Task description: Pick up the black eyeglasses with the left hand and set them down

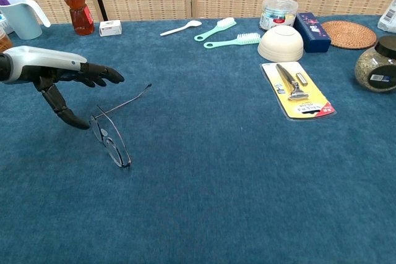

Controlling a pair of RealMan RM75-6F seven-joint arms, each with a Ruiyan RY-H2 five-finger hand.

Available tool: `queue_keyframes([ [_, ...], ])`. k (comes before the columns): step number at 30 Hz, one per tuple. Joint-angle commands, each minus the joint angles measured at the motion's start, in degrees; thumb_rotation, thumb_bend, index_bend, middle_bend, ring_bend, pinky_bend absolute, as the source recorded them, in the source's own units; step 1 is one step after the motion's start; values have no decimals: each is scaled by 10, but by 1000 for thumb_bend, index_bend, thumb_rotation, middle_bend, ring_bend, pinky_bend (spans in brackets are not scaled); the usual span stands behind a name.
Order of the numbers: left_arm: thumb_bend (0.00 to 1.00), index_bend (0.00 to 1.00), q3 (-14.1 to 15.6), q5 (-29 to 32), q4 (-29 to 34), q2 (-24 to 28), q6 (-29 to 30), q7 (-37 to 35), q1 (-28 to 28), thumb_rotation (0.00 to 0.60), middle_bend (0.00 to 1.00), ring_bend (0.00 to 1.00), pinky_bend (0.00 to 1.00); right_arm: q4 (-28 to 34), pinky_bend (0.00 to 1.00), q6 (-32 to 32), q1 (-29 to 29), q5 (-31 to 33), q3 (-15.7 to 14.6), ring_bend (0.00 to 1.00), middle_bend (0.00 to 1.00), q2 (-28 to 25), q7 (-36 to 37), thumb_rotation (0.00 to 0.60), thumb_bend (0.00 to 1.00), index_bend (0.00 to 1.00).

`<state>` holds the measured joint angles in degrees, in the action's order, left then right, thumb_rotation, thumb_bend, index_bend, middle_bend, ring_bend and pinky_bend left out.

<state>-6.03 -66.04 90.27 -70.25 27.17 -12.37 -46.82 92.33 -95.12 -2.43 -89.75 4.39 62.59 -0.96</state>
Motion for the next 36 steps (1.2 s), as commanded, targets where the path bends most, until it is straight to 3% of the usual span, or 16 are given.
queue_keyframes([
  [1, 155, 0, -26, -19, -27, -15, -21, -73, 10, 522, 0, 0, 0, 1, 234, 0, 0, 0, 0, 103, 84, 0, -1, 600, 42, 217],
  [12, 152, 0, -62, -30, -87, -65, -66, -171, -9, 520, 0, 0, 0, 1, 234, -4, -4, 2, 0, 103, 83, -3, 1, 600, 42, 218],
  [20, 155, 0, -75, -14, -117, -96, -99, -190, -32, 519, 0, 0, 0, 1, 234, -9, -7, 3, 0, 103, 84, -5, 1, 600, 42, 219],
  [36, 153, 0, -85, -17, -105, -115, -128, -188, -55, 519, 0, 0, 0, -3, 234, -17, -16, 8, 0, 104, 84, -8, 9, 600, 41, 219],
])
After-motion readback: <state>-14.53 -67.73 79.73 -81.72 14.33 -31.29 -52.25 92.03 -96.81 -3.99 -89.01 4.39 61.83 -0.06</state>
